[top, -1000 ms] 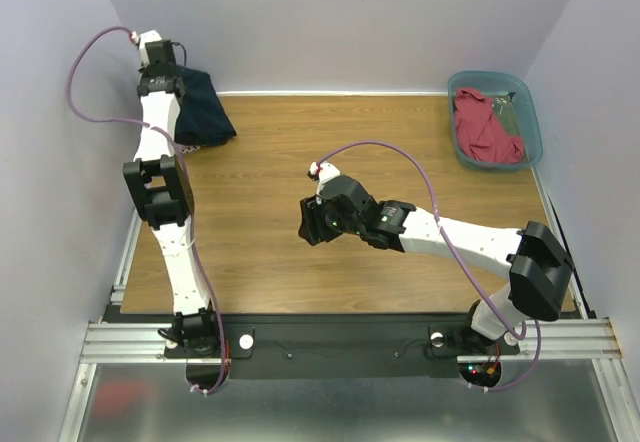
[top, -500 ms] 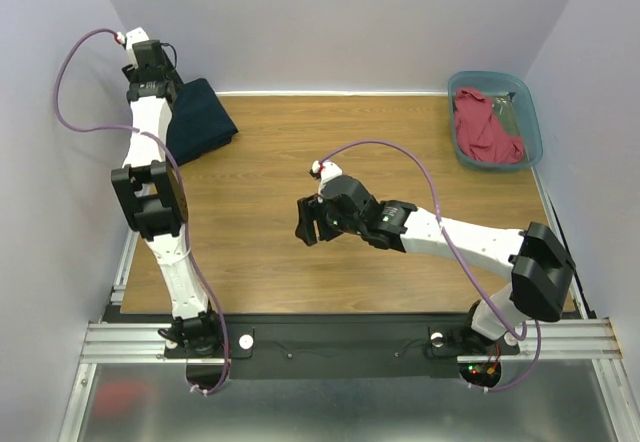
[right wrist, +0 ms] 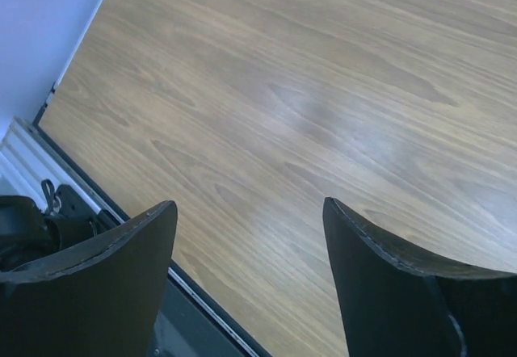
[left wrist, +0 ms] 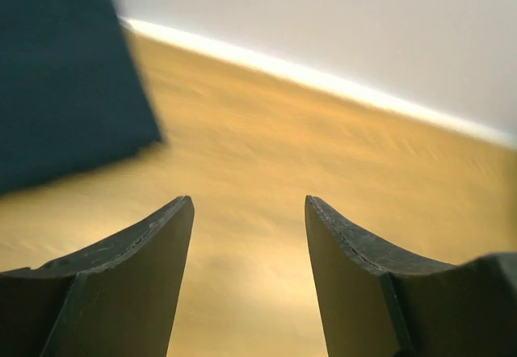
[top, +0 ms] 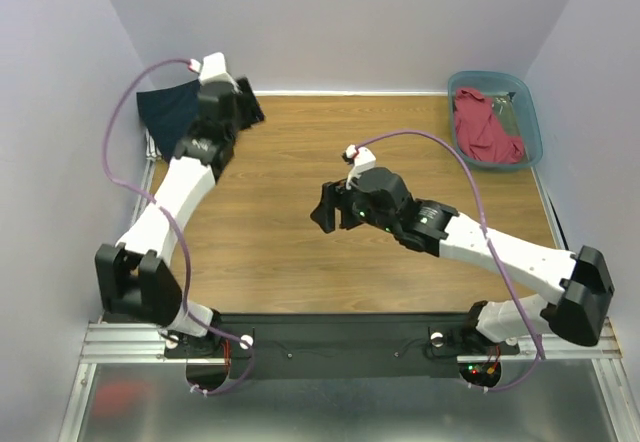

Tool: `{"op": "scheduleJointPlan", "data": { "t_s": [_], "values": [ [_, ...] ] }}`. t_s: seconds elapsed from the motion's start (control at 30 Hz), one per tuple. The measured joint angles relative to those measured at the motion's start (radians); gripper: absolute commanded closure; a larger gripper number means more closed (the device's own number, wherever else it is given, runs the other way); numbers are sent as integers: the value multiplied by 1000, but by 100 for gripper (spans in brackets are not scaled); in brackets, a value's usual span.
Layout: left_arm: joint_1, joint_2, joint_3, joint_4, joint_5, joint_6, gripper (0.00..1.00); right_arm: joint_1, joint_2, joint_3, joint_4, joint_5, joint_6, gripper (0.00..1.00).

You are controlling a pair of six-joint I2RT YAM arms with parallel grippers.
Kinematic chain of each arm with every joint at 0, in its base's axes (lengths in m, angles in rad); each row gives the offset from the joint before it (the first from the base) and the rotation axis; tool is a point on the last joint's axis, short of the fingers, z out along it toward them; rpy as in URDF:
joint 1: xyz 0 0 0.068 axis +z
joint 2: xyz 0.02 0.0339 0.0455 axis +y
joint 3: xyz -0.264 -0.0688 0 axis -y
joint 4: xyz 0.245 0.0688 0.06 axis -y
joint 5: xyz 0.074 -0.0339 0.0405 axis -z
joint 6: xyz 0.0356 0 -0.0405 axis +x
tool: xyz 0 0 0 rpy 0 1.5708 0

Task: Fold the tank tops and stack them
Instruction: Neatly place the folded tank top to the corner

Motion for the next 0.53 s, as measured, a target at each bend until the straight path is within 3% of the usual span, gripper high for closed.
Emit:
{"op": "scheduleJointPlan", "data": {
  "t_s": [0.2,0.37,0.53],
  "values": [
    [-338,-221,-278,23,-61,-32,31,-6,-163,-118,-45,95,47,0],
    [-566,-353,-436,38,-103,-111,32,-6,-261,-144,-100,201,93,0],
    [-715,-360,-449,23,-165,-153,32,-6,-309,-167,-124,275,126,0]
  ]
}}
